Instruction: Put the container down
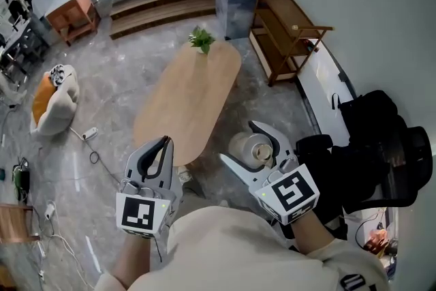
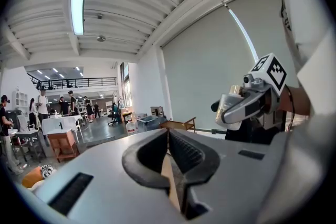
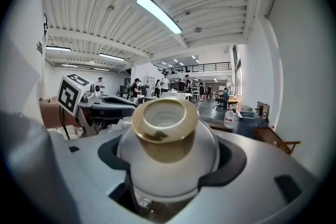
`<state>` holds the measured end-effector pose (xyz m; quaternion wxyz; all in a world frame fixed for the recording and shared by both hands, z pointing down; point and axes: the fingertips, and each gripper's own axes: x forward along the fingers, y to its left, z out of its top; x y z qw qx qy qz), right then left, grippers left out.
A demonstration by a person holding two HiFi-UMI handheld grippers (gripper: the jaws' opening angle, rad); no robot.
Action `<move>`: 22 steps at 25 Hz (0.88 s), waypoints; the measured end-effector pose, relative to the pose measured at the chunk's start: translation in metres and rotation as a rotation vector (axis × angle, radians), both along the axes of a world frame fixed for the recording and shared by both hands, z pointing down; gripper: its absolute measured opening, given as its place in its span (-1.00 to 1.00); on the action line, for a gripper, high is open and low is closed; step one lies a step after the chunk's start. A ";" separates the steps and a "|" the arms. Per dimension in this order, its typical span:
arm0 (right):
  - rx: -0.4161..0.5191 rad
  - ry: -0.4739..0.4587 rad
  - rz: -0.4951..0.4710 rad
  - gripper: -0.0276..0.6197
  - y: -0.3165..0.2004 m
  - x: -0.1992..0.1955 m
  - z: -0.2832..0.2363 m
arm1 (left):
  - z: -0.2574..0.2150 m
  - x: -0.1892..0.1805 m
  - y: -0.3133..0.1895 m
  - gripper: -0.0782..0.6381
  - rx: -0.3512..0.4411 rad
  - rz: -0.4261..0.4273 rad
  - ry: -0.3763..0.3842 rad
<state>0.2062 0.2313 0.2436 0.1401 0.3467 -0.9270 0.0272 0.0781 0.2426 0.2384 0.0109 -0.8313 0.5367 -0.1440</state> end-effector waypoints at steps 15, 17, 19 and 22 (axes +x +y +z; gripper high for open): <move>-0.037 0.041 0.049 0.12 -0.116 -0.077 0.008 | 0.004 -0.074 -0.127 -0.75 -0.019 0.050 0.053; -0.040 0.046 0.063 0.12 -0.135 -0.092 0.006 | 0.001 -0.090 -0.148 -0.75 -0.016 0.056 0.068; -0.048 0.054 0.077 0.12 -0.153 -0.106 0.007 | 0.001 -0.104 -0.167 -0.75 -0.019 0.067 0.072; -0.060 0.060 0.094 0.12 -0.178 -0.128 0.009 | 0.004 -0.126 -0.194 -0.75 -0.027 0.084 0.075</move>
